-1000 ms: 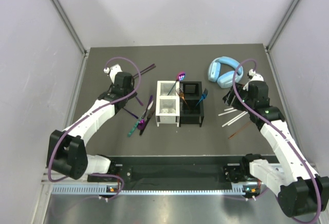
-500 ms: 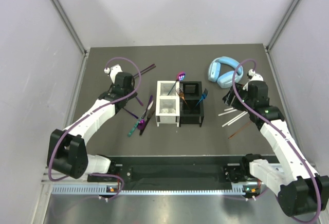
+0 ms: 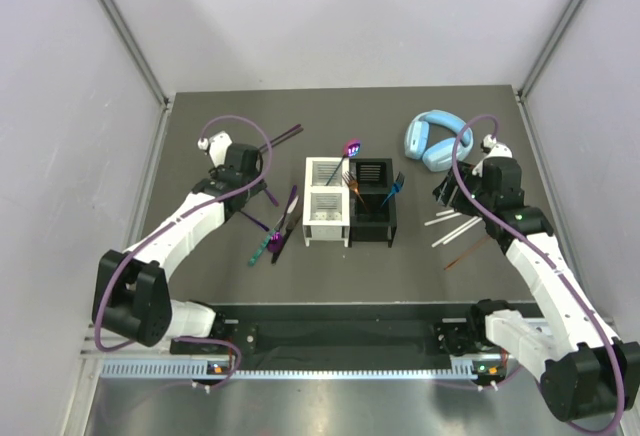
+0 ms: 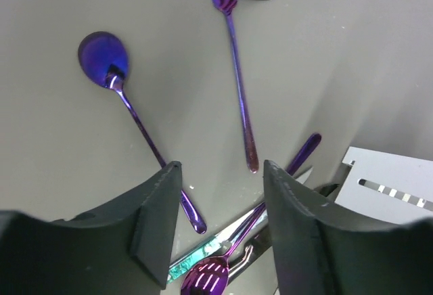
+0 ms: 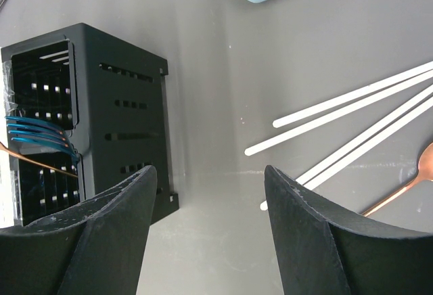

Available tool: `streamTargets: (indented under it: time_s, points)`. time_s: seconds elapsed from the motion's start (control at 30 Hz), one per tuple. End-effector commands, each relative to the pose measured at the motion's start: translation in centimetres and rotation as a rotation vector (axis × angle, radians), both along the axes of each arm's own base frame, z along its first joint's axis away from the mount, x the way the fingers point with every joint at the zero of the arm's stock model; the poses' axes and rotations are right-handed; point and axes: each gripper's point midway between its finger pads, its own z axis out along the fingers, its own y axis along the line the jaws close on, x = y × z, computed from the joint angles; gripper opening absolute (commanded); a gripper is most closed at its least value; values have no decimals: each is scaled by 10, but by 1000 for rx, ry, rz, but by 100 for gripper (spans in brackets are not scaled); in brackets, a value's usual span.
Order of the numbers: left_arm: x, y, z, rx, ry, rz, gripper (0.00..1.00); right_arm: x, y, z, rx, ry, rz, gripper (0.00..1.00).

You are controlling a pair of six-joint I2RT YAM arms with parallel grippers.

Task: Sort the eating utensils into containers
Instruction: Pick up the spoon from the center of the board.

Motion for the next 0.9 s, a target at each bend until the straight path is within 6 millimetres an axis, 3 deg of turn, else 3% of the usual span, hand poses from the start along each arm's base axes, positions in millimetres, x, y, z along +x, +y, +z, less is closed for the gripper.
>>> streamTargets:
  time_s: [0.0, 0.33, 0.53, 0.87]
  points:
    - [-1, 5, 13, -21, -34, 63, 60, 10, 0, 18, 10, -56, 1, 66]
    - [-25, 48, -12, 39, 66, 304, 60, 11, 4, 15, 19, -55, 19, 66]
    - [-25, 53, -43, 40, 155, 323, 61, 13, 8, 8, 27, -40, 36, 66]
    - [-19, 62, -73, 52, 203, 351, 61, 14, 7, 2, 20, -29, 39, 66]
